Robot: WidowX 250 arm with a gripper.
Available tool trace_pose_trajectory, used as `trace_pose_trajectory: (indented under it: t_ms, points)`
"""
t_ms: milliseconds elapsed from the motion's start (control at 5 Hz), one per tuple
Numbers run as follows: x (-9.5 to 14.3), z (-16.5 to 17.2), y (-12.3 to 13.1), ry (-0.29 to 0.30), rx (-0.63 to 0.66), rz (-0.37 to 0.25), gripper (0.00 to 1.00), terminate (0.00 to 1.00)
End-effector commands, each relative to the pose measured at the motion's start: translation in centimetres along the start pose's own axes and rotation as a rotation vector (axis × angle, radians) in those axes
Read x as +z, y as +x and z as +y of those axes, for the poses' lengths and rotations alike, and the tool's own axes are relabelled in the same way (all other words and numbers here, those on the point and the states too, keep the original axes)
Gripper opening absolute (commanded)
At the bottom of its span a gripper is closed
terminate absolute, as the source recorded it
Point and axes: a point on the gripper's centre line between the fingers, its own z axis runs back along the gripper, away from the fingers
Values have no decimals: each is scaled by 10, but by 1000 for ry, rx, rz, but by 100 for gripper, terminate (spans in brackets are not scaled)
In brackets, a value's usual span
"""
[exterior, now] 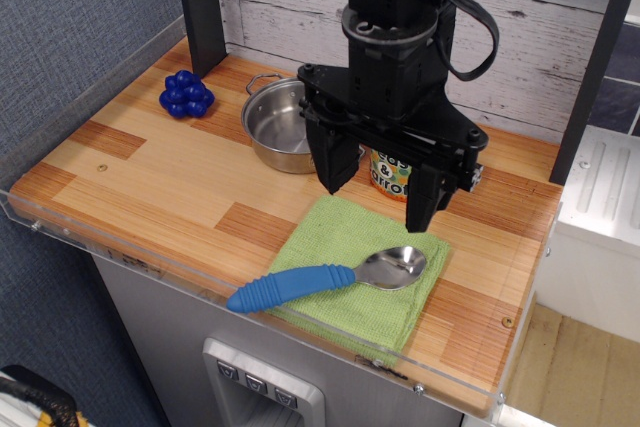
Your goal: Put the spoon in the pot
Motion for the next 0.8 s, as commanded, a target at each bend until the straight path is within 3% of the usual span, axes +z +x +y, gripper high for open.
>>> trace_pose_trajectory:
  t_ms: [0, 200, 400, 600]
  points:
    - [0, 0, 0, 0, 0, 0, 100, 0]
    - [-12, 16, -9, 18, -162, 42, 100, 0]
    - [-13, 24, -20, -15, -281, 48, 100, 0]
    - [-19, 28, -31, 70, -437, 135, 100, 0]
